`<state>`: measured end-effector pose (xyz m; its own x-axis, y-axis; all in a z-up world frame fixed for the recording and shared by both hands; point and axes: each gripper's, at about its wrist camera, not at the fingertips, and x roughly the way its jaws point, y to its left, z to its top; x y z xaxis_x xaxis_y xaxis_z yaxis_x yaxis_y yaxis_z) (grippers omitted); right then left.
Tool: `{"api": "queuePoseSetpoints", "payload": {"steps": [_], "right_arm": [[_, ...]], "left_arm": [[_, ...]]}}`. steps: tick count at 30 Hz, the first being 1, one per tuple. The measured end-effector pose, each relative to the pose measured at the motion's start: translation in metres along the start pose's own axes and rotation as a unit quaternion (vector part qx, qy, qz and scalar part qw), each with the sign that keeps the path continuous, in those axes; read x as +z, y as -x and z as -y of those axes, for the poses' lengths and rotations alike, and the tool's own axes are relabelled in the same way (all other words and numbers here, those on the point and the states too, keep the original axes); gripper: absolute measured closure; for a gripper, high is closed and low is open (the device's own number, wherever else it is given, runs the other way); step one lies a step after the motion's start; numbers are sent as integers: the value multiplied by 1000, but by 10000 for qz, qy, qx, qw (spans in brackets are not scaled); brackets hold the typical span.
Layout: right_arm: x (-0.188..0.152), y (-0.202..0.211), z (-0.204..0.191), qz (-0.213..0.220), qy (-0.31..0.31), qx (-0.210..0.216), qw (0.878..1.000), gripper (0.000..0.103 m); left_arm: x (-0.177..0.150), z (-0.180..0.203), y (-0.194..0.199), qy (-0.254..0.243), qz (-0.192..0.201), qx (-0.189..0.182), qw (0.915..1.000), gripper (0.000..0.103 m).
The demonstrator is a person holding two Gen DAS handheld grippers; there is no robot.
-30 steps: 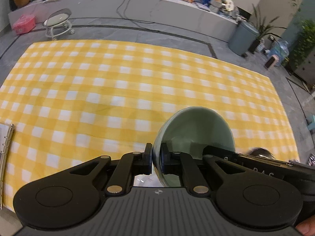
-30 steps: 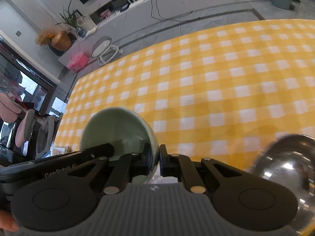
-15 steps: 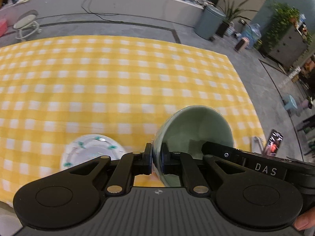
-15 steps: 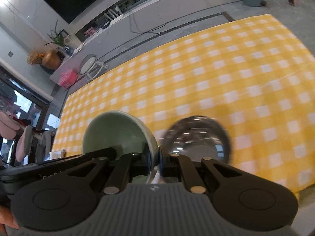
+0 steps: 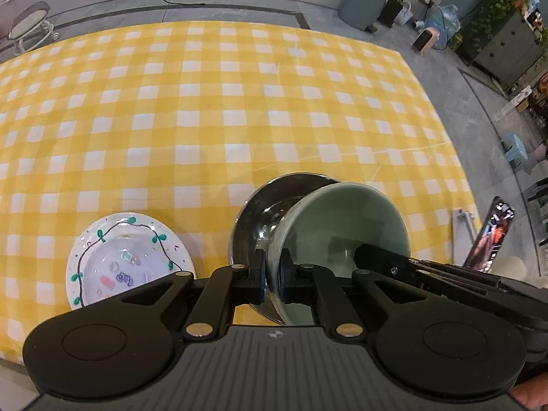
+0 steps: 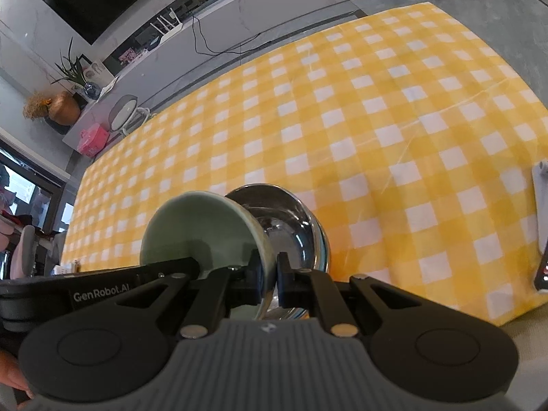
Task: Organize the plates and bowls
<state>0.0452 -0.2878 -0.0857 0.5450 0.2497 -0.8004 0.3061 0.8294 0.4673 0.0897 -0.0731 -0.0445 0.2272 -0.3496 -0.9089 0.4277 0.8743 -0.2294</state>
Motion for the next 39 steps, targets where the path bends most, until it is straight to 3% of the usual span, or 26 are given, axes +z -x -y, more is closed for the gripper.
{"api": "queuePoseSetpoints", "payload": {"steps": [13, 22, 27, 29, 30, 32, 39], "right_arm": [[4, -31, -2, -73, 751, -397, 9964, 99], [2, -34, -11, 39, 1142, -713, 9909, 95], [6, -22, -14, 218, 1135, -630, 9913, 93], [6, -18, -17, 270, 1158, -598, 9911, 91], [6, -16, -18, 303, 1188, -590, 9907, 86], [4, -10, -22, 423, 1283, -545, 9893, 76], [-4, 15, -25, 972, 1603, -347, 9817, 64]], "left_arm": [[2, -2, -30, -185, -354, 128, 9991, 95], [5, 5, -29, -440, -386, 312, 9978, 90], [6, 6, -22, -562, -279, 333, 9975, 88], [6, 5, -17, -552, -251, 253, 9978, 80], [6, 4, -14, -562, -214, 204, 9980, 78], [4, 5, -7, -648, -102, 219, 9976, 66], [-12, 10, 26, -1051, 737, 199, 9915, 42]]}}
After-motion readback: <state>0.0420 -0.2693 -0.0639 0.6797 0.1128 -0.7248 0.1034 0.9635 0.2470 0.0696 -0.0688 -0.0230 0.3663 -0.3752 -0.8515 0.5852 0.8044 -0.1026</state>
